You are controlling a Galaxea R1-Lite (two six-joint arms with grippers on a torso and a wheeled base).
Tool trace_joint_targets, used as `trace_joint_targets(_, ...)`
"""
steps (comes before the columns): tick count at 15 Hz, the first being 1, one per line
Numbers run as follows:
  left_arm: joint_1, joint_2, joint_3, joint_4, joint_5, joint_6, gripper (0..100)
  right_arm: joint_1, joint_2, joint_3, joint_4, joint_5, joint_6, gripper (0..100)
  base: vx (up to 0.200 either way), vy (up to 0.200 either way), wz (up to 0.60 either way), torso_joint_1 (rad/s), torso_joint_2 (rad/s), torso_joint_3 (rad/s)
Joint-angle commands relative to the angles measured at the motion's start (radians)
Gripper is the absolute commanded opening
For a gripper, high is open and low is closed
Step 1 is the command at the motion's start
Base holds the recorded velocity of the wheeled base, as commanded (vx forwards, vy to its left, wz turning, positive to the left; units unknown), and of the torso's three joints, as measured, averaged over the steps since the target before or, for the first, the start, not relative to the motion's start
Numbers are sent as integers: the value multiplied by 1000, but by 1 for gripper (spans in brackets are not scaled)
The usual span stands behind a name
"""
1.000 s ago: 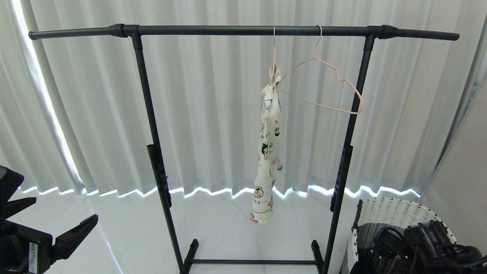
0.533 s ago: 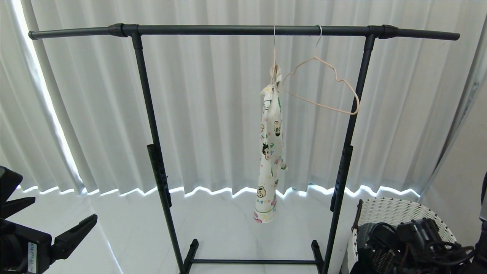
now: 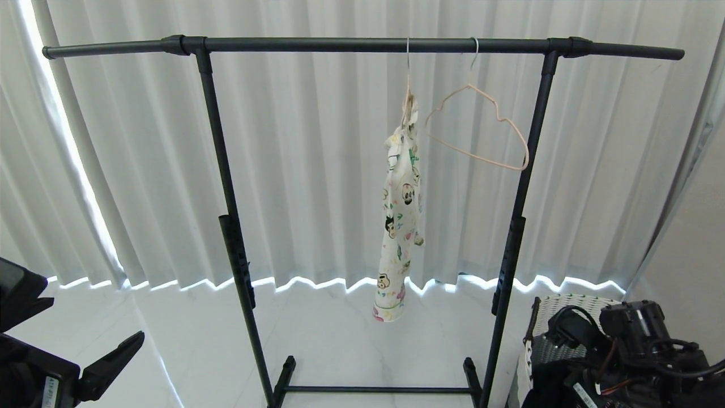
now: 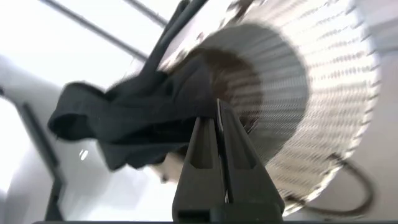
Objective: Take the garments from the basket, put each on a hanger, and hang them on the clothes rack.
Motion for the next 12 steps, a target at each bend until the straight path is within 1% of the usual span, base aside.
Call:
trace_joint_targets(1,2,-28,4,-2,5,20,100,0,-205,-186,256,0,-4,0,0,0,0,0,0,0)
trace_joint_targets(3,0,-84,32,-4,14,77,100,0,-311,-410,596,5,-2,0,0,0,0,0,0,0)
trace_joint_targets(4,0,-108,50,-4,14,91,100,3,-339,-502,702,8,-1,0,0,0,0,0,0,0)
trace_joint_targets(5,0,-123,63,-4,14,92,100,9,-357,-574,762,8,-1,0,0,0,0,0,0,0)
trace_joint_targets(6,0,-127,64,-4,13,92,100,24,-374,-634,794,6,-1,0,0,0,0,0,0,0)
trace_joint_targets(9,0,-119,41,-5,9,88,100,67,-408,-735,871,6,-1,0,-200,0,0,4,7,1)
trace_joint_targets(12,-1,-100,36,-5,-4,88,100,105,-422,-803,920,6,-1,0,-200,0,0,-2,2,1)
